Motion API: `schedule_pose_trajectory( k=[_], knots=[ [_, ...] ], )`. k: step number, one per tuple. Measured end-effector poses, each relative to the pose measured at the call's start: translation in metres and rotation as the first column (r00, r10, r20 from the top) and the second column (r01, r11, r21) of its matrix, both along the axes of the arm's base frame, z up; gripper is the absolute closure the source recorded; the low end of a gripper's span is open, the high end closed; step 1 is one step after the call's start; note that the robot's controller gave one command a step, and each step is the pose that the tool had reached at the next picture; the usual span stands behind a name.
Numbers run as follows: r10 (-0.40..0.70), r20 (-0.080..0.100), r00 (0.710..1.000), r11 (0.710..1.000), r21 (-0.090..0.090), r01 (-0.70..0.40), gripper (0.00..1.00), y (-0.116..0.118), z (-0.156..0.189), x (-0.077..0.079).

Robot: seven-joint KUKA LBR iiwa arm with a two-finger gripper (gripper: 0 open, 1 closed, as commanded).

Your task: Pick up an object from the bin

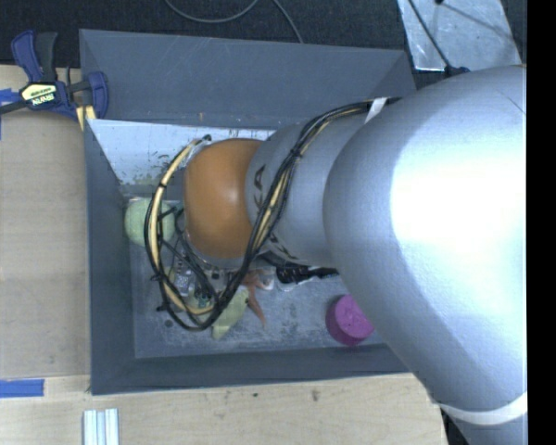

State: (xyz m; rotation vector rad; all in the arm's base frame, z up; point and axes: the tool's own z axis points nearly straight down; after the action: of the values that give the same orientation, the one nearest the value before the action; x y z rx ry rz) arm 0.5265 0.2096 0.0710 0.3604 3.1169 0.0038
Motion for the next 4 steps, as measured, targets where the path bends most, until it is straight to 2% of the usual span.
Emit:
schedule_pose_trajectory(
  k=[1, 2, 4],
  knots=[
    [0.000, -0.001, 1.000, 1.000, 0.000, 0.000, 1.00, 0.000, 0.002, 0.000],
    [0.000, -0.009, 1.000, 1.000, -0.004, 0.000, 1.00, -0.001, 0.013, -0.002],
    [0.000, -0.001, 1.000, 1.000, -0.001, 0.000, 1.00, -0.001, 0.048, 0.000]
  ],
)
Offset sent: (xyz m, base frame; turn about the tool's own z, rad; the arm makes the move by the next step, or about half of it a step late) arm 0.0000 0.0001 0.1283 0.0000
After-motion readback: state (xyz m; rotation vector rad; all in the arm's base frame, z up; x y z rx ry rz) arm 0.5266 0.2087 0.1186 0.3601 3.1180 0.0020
